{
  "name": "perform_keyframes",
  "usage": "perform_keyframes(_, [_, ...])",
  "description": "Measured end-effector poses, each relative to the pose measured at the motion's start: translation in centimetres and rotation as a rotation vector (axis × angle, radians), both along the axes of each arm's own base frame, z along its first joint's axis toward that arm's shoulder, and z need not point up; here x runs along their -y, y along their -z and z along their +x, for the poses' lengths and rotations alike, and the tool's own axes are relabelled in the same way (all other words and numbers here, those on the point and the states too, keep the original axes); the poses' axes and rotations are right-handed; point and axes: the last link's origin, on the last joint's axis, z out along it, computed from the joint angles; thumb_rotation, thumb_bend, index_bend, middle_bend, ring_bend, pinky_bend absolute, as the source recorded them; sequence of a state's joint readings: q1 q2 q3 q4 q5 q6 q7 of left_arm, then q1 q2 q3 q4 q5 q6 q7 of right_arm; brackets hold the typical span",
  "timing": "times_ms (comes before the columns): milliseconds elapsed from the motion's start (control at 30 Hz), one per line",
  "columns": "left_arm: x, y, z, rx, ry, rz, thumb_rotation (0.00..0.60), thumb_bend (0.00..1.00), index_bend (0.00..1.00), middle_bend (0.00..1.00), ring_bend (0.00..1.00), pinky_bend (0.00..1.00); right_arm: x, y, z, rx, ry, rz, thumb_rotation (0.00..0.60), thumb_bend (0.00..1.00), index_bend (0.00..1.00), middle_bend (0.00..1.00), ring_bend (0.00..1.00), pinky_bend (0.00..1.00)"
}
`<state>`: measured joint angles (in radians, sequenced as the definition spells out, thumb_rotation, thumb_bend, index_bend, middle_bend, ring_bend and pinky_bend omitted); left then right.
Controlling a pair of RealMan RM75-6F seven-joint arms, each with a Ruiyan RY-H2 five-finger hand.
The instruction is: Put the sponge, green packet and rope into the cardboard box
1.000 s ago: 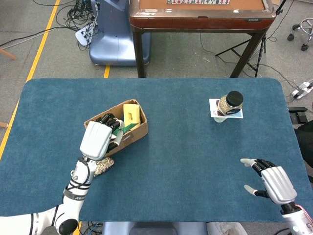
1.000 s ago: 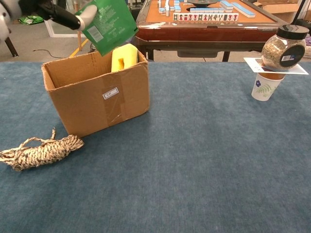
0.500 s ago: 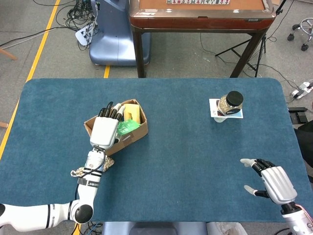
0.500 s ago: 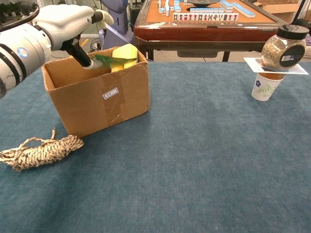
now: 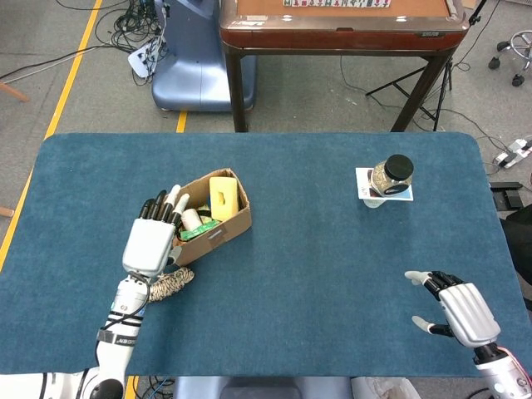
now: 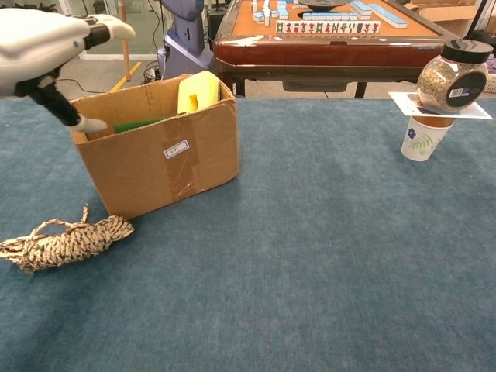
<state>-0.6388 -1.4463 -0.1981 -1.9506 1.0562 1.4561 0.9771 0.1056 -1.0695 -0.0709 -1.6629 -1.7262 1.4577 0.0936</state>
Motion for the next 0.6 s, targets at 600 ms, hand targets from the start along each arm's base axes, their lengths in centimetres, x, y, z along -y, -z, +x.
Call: perform_keyframes(600, [5.5,-2.0,-7.0,-0.049,-0.104,-0.106,0.600,0.17,0.05,0.01,0.00,0.17,0.0,0.0,0.0,-0.001,0.003,-0.007,0.600,0.01,0.29,0.38,0.33,0.45])
